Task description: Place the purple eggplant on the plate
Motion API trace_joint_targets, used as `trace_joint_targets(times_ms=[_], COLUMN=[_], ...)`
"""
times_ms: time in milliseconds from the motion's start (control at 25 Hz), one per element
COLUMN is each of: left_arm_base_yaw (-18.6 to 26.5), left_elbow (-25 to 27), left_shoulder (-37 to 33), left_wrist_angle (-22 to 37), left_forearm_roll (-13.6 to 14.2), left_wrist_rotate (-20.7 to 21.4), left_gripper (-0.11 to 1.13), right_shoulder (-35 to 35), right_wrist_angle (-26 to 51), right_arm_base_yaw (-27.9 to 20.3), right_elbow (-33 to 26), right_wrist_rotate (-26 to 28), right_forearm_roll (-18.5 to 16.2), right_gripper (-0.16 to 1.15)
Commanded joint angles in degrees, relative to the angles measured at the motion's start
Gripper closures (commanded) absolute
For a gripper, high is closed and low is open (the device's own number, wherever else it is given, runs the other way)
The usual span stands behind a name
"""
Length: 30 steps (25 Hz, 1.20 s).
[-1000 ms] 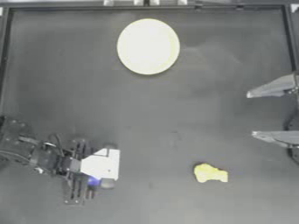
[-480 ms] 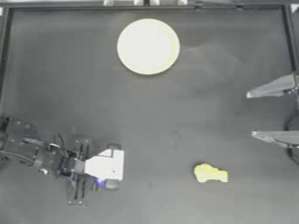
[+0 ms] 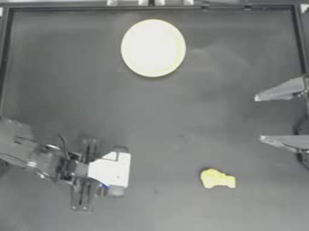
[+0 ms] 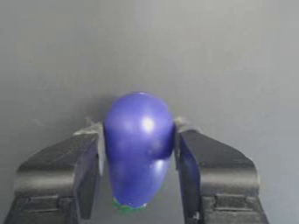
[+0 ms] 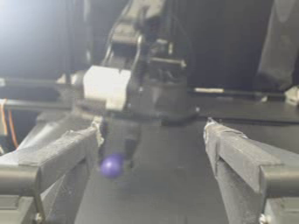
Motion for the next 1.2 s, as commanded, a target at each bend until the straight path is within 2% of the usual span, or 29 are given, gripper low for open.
trace_joint_targets(times_ms=[40,280,360,480,760,1200], left_arm_base_yaw=[3.5,12.7,16.0,20.7,28.6,34.5], left_elbow=[-1.6,-3.0,-3.5,-4.4,-8.8,-20.2], left_shoulder=[-5.9,-8.0,-7.9,-7.4,-2.2,10.7], left_wrist_angle=[-0.4,-1.7,-3.8,-7.9,-13.5,-13.6], left_forearm_roll=[3.5,11.3,14.0,16.4,17.9,17.9], left_wrist_rotate=[0.1,0.9,1.4,2.3,6.5,13.0], left_gripper=[0.65,0.65,0.65,0.65,0.65,0.65], right_shoulder=[0.5,0.6,0.6,0.6,0.8,3.7], right_wrist_angle=[-0.2,-0.3,-0.2,-0.3,-0.4,-1.8], right_arm_base_yaw=[0.0,0.0,0.0,0.0,0.0,0.0], right_elbow=[-0.3,0.0,0.2,0.4,0.5,0.3], right_wrist_rotate=[0.1,0.1,0.1,0.2,0.0,0.0], right_forearm_roll=[0.1,0.1,0.2,0.5,1.0,1.0], right_gripper=[-0.02,-0.02,-0.02,-0.02,-0.02,-0.02])
